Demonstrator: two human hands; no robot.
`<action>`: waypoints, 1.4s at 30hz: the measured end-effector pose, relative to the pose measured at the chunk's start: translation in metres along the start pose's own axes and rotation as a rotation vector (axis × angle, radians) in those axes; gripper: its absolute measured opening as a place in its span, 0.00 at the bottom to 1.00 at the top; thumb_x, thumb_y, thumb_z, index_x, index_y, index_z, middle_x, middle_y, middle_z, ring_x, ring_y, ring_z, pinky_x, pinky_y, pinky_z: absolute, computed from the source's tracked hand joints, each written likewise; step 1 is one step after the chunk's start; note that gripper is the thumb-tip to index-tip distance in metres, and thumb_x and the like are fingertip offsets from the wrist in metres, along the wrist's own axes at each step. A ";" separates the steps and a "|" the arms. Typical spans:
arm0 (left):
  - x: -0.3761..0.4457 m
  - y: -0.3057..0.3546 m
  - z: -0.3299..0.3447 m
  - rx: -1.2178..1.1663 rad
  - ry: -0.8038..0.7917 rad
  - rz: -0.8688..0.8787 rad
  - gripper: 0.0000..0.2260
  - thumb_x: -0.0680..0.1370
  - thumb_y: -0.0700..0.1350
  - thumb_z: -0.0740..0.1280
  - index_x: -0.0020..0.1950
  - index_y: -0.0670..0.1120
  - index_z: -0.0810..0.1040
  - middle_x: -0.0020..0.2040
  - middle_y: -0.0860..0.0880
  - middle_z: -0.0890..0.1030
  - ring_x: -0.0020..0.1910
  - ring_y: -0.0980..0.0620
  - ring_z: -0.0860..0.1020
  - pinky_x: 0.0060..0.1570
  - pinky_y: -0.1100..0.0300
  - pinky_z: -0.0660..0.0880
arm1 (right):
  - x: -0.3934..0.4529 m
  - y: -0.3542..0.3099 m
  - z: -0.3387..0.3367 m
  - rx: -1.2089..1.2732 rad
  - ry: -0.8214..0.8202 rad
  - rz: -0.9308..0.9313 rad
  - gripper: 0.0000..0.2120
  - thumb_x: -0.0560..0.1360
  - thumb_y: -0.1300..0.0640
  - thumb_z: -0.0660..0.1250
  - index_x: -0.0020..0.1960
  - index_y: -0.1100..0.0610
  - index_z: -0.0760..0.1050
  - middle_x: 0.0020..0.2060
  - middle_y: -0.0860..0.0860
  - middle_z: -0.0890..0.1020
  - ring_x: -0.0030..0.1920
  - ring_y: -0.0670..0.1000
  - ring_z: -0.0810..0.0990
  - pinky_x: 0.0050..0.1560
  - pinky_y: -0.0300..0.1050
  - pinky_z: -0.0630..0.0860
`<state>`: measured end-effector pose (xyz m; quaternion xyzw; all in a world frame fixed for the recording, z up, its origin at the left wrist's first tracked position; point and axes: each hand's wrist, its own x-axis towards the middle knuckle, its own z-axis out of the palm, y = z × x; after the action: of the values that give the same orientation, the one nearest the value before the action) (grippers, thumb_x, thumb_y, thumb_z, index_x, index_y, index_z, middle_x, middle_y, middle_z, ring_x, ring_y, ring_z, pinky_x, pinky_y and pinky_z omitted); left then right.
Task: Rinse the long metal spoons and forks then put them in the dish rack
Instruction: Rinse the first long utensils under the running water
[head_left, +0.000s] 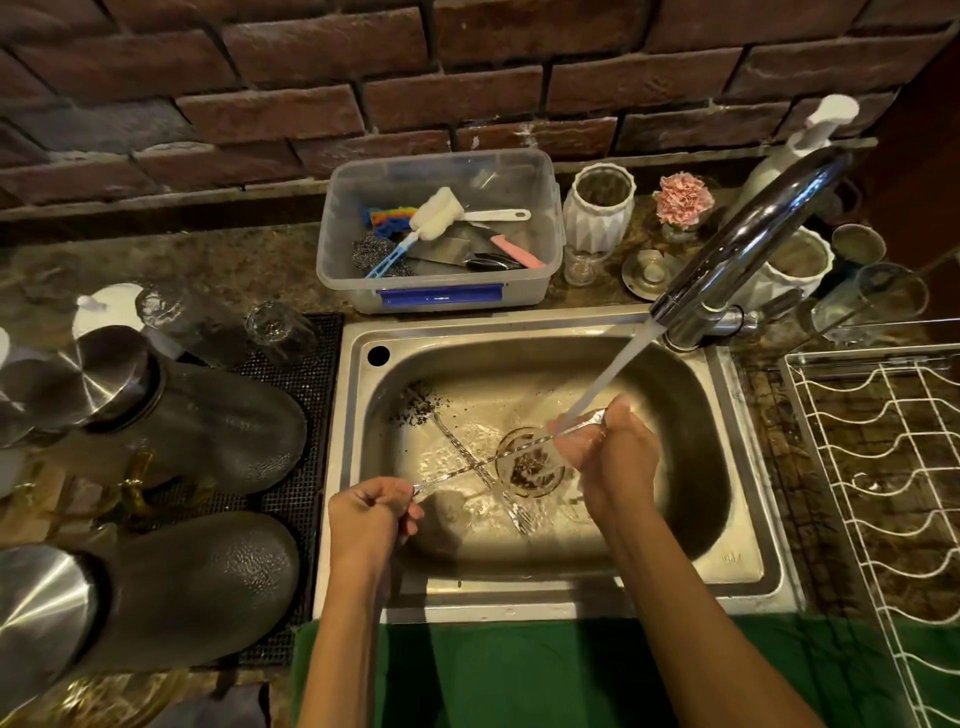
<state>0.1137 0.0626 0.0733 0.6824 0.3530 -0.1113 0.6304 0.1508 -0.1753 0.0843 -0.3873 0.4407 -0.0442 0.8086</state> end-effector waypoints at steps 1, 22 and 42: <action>-0.002 0.002 0.006 -0.002 -0.009 -0.008 0.09 0.79 0.32 0.65 0.41 0.38 0.81 0.25 0.47 0.80 0.21 0.57 0.72 0.21 0.66 0.69 | -0.002 0.000 0.002 -0.010 -0.003 0.004 0.12 0.81 0.64 0.62 0.39 0.61 0.74 0.33 0.58 0.82 0.35 0.58 0.86 0.40 0.54 0.84; -0.010 0.007 0.106 0.089 -0.233 0.110 0.09 0.78 0.44 0.72 0.40 0.40 0.82 0.28 0.48 0.81 0.25 0.54 0.74 0.27 0.62 0.71 | -0.010 0.012 -0.003 -0.167 -0.104 0.191 0.04 0.77 0.68 0.68 0.44 0.63 0.75 0.42 0.63 0.86 0.32 0.52 0.85 0.29 0.44 0.82; -0.036 0.011 0.171 -0.767 -0.201 -0.292 0.20 0.84 0.51 0.59 0.61 0.33 0.75 0.52 0.34 0.85 0.47 0.42 0.86 0.45 0.55 0.84 | 0.006 -0.022 -0.045 0.074 -0.045 0.059 0.07 0.80 0.66 0.63 0.51 0.65 0.80 0.46 0.61 0.87 0.48 0.57 0.87 0.50 0.50 0.85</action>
<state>0.1449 -0.1095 0.0724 0.3271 0.3986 -0.1260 0.8475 0.1262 -0.2194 0.0806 -0.3447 0.4319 -0.0279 0.8330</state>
